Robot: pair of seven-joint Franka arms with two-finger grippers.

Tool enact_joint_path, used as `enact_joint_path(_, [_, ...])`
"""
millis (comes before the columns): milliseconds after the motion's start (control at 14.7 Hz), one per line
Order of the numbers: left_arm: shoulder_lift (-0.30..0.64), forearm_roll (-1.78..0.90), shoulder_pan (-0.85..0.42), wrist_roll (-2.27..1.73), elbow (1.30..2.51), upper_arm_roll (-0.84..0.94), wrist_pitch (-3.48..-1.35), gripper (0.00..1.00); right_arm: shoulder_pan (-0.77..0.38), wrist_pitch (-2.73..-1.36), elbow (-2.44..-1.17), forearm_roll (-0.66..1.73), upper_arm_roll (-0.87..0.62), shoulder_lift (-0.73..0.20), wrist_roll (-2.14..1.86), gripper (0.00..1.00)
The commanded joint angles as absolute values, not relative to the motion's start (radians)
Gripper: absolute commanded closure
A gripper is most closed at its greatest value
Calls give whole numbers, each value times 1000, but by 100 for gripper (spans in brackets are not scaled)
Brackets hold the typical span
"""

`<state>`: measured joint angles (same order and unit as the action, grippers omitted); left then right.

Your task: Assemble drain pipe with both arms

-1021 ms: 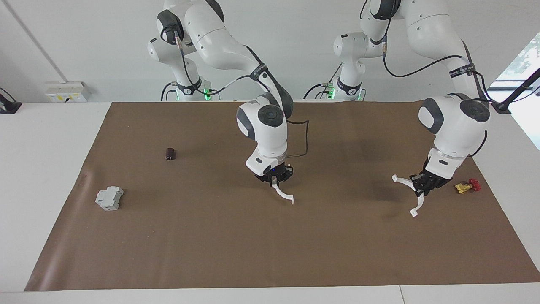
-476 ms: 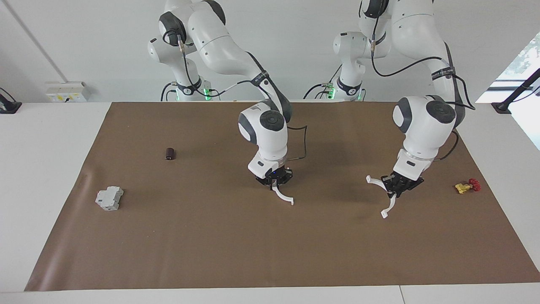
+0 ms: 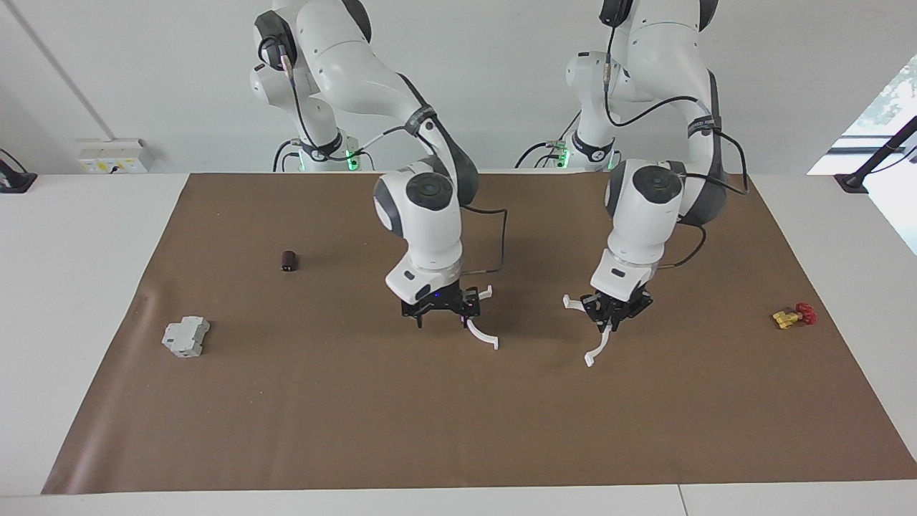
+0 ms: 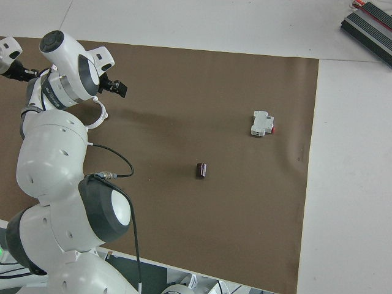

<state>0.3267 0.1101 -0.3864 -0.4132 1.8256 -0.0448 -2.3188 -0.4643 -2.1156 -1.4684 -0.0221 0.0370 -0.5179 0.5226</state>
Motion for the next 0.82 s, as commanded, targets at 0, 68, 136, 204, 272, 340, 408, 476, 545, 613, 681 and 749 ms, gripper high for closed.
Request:
enact_joint_path(0, [367, 170, -461, -521, 1815, -60, -2315, 100, -335, -1963, -1494, -28, 21, -396, 383, 0])
enact_joint_path(68, [380, 169, -485, -538, 1813, -60, -2315, 100, -290, -1910, -1494, -28, 21, -367, 332, 0])
enact_joint_path(136, [383, 172, -501, -561, 1813, -60, -2316, 100, -240, -1858, -1494, -28, 21, -336, 295, 0])
enact_joint_path(204, [387, 172, -514, -575, 1813, -60, -2316, 100, -198, -1820, -1494, -28, 21, -309, 272, 0])
enact_joint_path(272, [390, 176, -528, -577, 1815, -60, -2316, 100, -161, -1781, -1493, -28, 20, -279, 243, 0])
enact_joint_path(340, [399, 186, -546, -586, 1816, -60, -2316, 100, -135, -1738, -1493, -26, 20, -256, 209, 0])
enact_joint_path(408, [402, 199, -555, -598, 1818, -60, -2318, 100, -112, -1695, -1494, -26, 21, -229, 175, 0])
enact_joint_path(476, [406, 210, -563, -601, 1818, -60, -2321, 100, -88, -1657, -1494, -20, 20, -204, 145, 0])
enact_joint_path(545, [413, 216, -571, -601, 1816, -60, -2325, 100, -62, -1629, -1494, -17, 20, -177, 120, 0])
enact_joint_path(613, [416, 227, -580, -601, 1816, -60, -2330, 100, -43, -1609, -1494, -15, 20, -151, 104, 0])
enact_joint_path(681, [419, 233, -586, -601, 1827, -60, -2336, 100, -22, -1577, -1493, -15, 20, -120, 77, 0])
enact_joint_path(749, [422, 233, -592, -601, 1832, -58, -2341, 100, -2, -1542, -1493, -14, 20, -94, 39, 0])
